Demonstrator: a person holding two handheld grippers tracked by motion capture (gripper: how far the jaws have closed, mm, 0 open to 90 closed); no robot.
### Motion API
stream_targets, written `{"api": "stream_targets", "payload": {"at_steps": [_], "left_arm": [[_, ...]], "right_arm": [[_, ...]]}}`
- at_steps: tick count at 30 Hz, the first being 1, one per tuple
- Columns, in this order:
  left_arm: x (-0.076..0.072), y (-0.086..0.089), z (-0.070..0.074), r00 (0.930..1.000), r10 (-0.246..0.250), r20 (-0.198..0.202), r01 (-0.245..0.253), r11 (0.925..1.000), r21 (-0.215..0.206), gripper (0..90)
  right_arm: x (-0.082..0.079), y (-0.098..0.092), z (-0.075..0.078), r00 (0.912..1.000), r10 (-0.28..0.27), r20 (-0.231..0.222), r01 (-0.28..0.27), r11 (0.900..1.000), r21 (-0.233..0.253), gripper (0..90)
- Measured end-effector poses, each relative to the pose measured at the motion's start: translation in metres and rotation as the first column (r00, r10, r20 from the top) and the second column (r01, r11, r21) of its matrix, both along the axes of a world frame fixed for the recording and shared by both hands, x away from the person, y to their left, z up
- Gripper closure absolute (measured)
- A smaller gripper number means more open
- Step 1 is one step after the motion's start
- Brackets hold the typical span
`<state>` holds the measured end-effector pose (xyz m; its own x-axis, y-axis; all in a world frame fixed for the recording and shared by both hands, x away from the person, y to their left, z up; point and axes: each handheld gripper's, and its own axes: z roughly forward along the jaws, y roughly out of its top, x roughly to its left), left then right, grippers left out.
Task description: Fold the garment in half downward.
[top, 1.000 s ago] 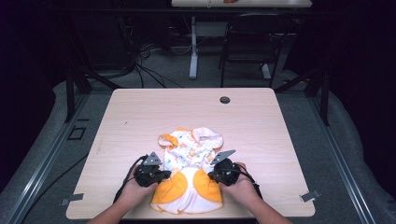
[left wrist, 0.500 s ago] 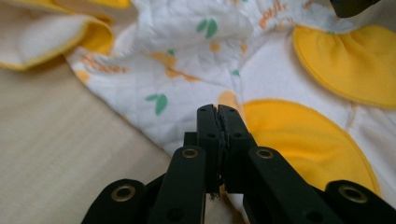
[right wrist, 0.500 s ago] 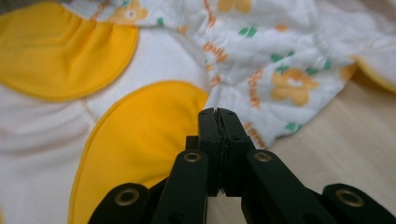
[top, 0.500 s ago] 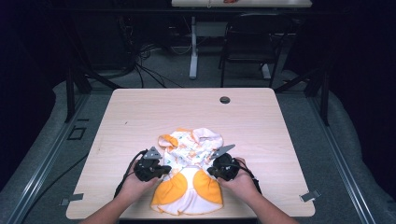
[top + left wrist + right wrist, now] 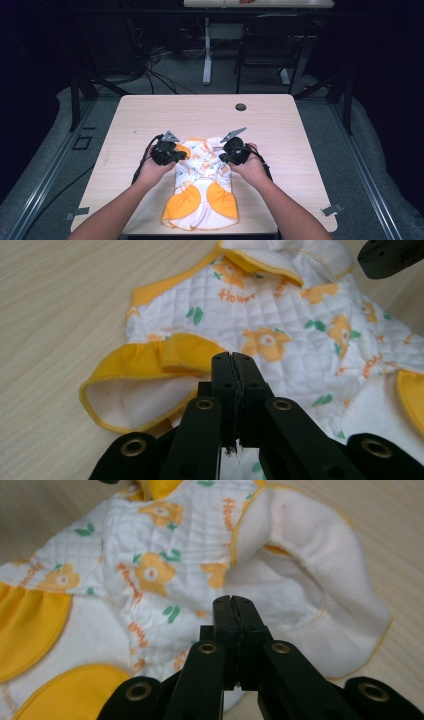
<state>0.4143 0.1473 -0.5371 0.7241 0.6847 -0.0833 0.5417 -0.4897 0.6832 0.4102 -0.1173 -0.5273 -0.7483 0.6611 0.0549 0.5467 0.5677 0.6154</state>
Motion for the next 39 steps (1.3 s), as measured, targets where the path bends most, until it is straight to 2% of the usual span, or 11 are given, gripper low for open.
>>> {"api": "stream_targets", "payload": {"at_steps": [13,16,19,20,21,22,26,31,35,36,39], "left_arm": [[0.035,-0.009,0.002,1.0,0.005,-0.008,-0.005,0.9998,-0.02,87.9],[0.045,-0.006,-0.001,0.999,0.043,-0.009,-0.043,0.9989,-0.015,85.1],[0.049,-0.004,-0.005,0.9981,0.06,-0.012,-0.06,0.9981,-0.008,82.0],[0.051,-0.002,-0.008,0.997,0.075,-0.018,-0.075,0.9972,0.004,80.6],[0.051,-0.002,-0.008,0.997,0.075,-0.018,-0.075,0.9972,0.004,79.2],[0.053,-0.001,-0.01,0.9962,0.086,-0.019,-0.085,0.9963,0.008,79.2],[0.056,0.0,-0.015,0.9951,0.096,-0.021,-0.096,0.9953,0.006,74.9],[0.058,0.0,-0.019,0.9943,0.105,-0.021,-0.105,0.9945,0.005,68.9],[0.058,0.002,-0.027,0.9917,0.125,-0.03,-0.124,0.992,0.02,62.2],[0.059,0.002,-0.029,0.9908,0.132,-0.03,-0.131,0.991,0.024,58.1],[0.059,0.004,-0.031,0.9897,0.138,-0.038,-0.137,0.9902,0.025,54.8]], "right_arm": [[0.037,0.011,0.003,0.9993,-0.036,0.007,0.036,0.999,0.008,87.6],[0.045,0.011,-0.001,0.9966,-0.081,0.017,0.081,0.997,0.02,84.6],[0.051,0.01,-0.007,0.9941,-0.106,0.023,0.106,0.994,-0.003,82.7],[0.052,0.01,-0.012,0.9901,-0.136,0.037,0.135,0.991,0.022,82.6],[0.052,0.01,-0.012,0.9901,-0.136,0.037,0.135,0.991,0.022,82.6],[0.055,0.007,-0.011,0.9913,-0.129,0.03,0.129,0.991,-0.019,82.7],[0.062,0.002,-0.016,0.9819,-0.187,0.034,0.186,0.982,0.009,80.5],[0.065,0.002,-0.022,0.9823,-0.186,0.024,0.186,0.983,-0.006,77.2],[0.067,0.005,-0.027,0.9821,-0.188,0.004,0.188,0.982,-0.024,71.2],[0.067,0.006,-0.029,0.9811,-0.193,-0.018,0.192,0.981,-0.026,65.4],[0.067,0.007,-0.03,0.9819,-0.189,-0.014,0.188,0.981,-0.04,64.0]]}}
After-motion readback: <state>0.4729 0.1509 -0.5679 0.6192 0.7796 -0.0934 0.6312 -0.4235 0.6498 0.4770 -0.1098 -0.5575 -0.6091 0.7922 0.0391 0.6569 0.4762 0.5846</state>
